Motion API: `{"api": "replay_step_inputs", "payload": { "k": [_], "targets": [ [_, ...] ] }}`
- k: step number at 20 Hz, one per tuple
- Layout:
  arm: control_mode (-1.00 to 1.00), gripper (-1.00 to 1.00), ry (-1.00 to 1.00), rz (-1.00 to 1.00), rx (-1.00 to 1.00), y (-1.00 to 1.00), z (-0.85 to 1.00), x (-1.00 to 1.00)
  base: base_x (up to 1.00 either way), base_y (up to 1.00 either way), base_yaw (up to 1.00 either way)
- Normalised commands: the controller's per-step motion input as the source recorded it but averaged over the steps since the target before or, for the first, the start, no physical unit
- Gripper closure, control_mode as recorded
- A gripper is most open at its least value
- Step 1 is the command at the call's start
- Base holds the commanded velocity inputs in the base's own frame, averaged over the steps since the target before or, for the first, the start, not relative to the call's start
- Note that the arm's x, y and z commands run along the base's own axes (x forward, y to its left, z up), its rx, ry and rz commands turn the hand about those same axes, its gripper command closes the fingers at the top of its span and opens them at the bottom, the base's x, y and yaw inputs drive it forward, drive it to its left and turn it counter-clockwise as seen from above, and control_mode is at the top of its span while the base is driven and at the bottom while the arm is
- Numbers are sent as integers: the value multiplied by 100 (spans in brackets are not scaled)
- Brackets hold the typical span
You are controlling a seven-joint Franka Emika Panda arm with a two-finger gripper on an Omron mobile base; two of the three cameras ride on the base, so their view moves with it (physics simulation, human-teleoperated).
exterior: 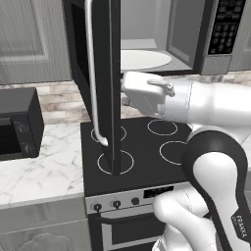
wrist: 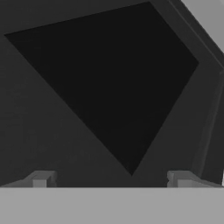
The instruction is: Place the sponge inside the microwave to prepare for sanitizing.
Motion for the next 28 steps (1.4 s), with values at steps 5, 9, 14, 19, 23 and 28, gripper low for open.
{"api": "replay_step_inputs", "payload": {
  "k": [5, 9, 14, 19, 23, 28],
  "targets": [
    [-100, -100, 1, -1, 0, -13, -1, 5, 0, 0, 0],
    [-100, -100, 1, 0, 0, -43, 0, 1, 0, 0, 0],
    [-100, -100, 0, 0, 0, -55, 0, -3, 0, 0, 0],
    [-100, -100, 0, -1, 0, -63, 1, -10, 0, 0, 0],
    [-100, -100, 3, -4, 0, -58, 0, 0, 0, 0, 0],
    [-100, -100, 3, -6, 0, -60, 0, 0, 0, 0, 0]
  ]
}}
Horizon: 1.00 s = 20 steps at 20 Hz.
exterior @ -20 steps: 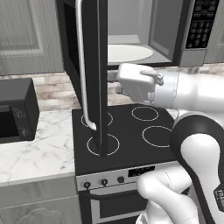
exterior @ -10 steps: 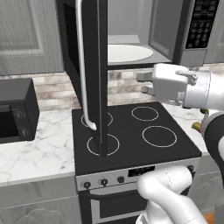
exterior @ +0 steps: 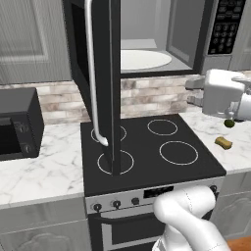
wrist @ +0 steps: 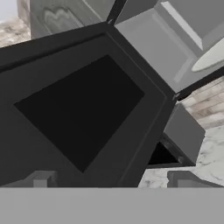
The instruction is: Place the sponge inside the microwave to prepare for sanitizing.
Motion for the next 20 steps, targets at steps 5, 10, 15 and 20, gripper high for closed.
{"api": "replay_step_inputs", "payload": {
  "k": [5, 10, 15, 20],
  "targets": [
    [-100, -100, 6, -13, -3, -57, 0, 0, 0, 0, 0],
    [-100, -100, 14, -19, -7, -54, -3, 0, 0, 0, 0],
    [-100, -100, 15, -20, -9, -53, -6, 0, 0, 0, 0],
    [-100, -100, 20, -25, -14, -44, -16, 2, 0, 0, 0]
  ]
}}
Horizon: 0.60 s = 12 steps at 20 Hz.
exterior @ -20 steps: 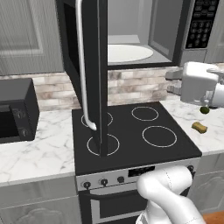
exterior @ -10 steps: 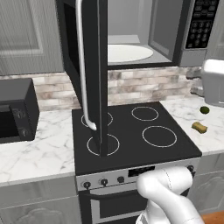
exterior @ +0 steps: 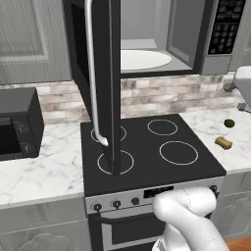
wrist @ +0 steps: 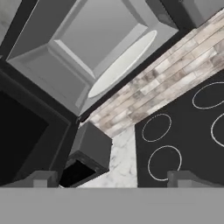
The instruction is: Place the sponge inside the microwave to prepare for sanitizing.
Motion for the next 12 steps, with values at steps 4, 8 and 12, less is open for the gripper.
{"api": "replay_step_inputs", "payload": {
  "k": [4, 8, 12],
  "targets": [
    [-100, -100, 21, -23, -15, -44, -19, 12, 0, 0, 0],
    [-100, -100, 19, -20, -13, -46, -21, 10, 0, 0, 0],
    [-100, -100, 18, -18, -12, -43, -26, 18, 0, 0, 0]
  ]
}}
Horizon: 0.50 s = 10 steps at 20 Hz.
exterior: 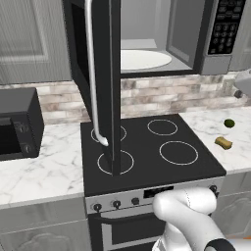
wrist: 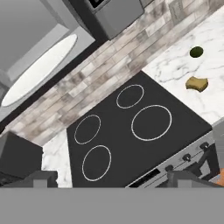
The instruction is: Place the sponge inside the microwave to prepare for sanitizing.
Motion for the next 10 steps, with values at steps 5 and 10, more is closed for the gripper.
{"api": "replay_step_inputs", "payload": {
  "k": [5, 10],
  "targets": [
    [-100, -100, 17, -13, -10, -41, -25, 26, 0, 0, 0],
    [-100, -100, 4, -5, -9, -34, -30, 17, 0, 0, 0]
  ]
}}
